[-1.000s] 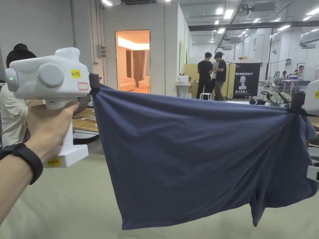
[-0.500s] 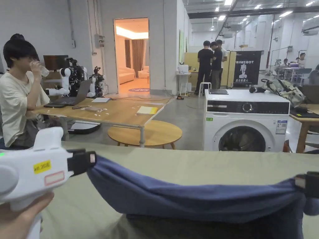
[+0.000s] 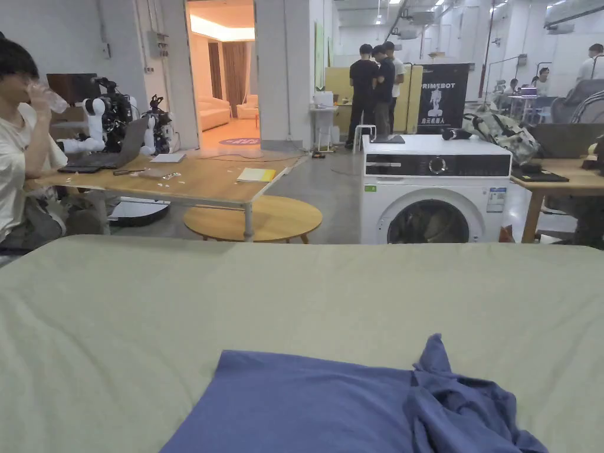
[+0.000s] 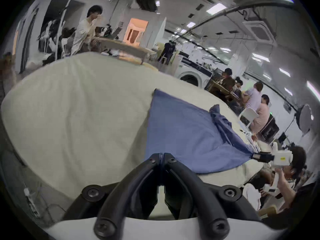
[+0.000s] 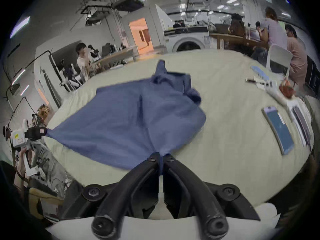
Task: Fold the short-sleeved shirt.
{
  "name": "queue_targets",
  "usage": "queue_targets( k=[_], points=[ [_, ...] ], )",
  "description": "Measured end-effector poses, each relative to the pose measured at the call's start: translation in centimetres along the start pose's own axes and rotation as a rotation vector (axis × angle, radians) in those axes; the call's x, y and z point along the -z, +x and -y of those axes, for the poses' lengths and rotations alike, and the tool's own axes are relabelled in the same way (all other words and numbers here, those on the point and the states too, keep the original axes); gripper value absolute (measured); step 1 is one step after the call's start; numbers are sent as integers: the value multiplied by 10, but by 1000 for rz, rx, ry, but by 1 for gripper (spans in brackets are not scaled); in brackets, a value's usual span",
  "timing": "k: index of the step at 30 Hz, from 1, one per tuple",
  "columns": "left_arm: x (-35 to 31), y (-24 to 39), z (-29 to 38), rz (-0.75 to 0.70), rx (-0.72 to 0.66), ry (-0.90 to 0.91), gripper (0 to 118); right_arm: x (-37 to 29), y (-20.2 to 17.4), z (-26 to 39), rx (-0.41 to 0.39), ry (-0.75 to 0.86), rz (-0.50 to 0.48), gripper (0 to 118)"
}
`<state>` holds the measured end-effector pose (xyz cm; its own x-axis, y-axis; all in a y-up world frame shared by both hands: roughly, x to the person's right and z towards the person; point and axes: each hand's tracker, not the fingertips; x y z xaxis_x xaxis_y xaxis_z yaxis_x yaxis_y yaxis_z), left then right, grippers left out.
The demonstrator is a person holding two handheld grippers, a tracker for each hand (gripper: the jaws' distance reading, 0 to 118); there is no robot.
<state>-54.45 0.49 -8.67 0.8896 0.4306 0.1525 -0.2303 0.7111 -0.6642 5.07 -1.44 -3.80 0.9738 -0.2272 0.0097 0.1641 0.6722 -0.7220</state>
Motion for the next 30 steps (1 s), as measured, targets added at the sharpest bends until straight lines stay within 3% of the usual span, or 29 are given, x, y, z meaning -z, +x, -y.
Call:
queue_targets(
  k=[4,8,9,10,11,12,13,17,20,21,23,24,25,27,30],
  points=[
    [-6,-20,14,-42,-36,5,0,5,4,16,-17,-27,7,0],
    [5,-20,22,-51,17,-12,0,14,0,22,-30,-25,33,1],
    [9,-18,23,-70,47,-12,7,13,0,26,-28,-27,39,12],
    [9,-13,24,-94,74,3,26,13,1,29,-21,-20,45,34],
    [10,-11,23,-106,84,21,53,11,3,30,-7,-1,42,59],
    [9,-6,18,-111,103,39,87,9,4,30,-5,17,40,82],
    [5,1,16,-115,123,57,92,4,5,32,-3,81,39,86],
    [-5,42,-10,-133,227,240,92,-16,-8,5,9,227,7,86],
    [-13,83,-25,-118,310,329,91,-29,-30,-18,-26,340,-4,84],
    [-15,97,-28,-98,341,358,86,-33,-39,-23,-50,389,4,72],
    [-16,120,-31,-70,395,389,58,-39,-56,-31,-103,458,14,35],
    [-16,132,-31,-69,412,412,24,-39,-64,-35,-131,471,25,14],
    [-15,142,-33,-58,423,422,4,-37,-72,-37,-161,475,33,8],
    [-11,145,-30,-38,417,410,0,-35,-83,-40,-213,467,40,6],
    [-12,155,-28,5,430,401,0,-31,-94,-42,-227,454,16,0]
  ],
)
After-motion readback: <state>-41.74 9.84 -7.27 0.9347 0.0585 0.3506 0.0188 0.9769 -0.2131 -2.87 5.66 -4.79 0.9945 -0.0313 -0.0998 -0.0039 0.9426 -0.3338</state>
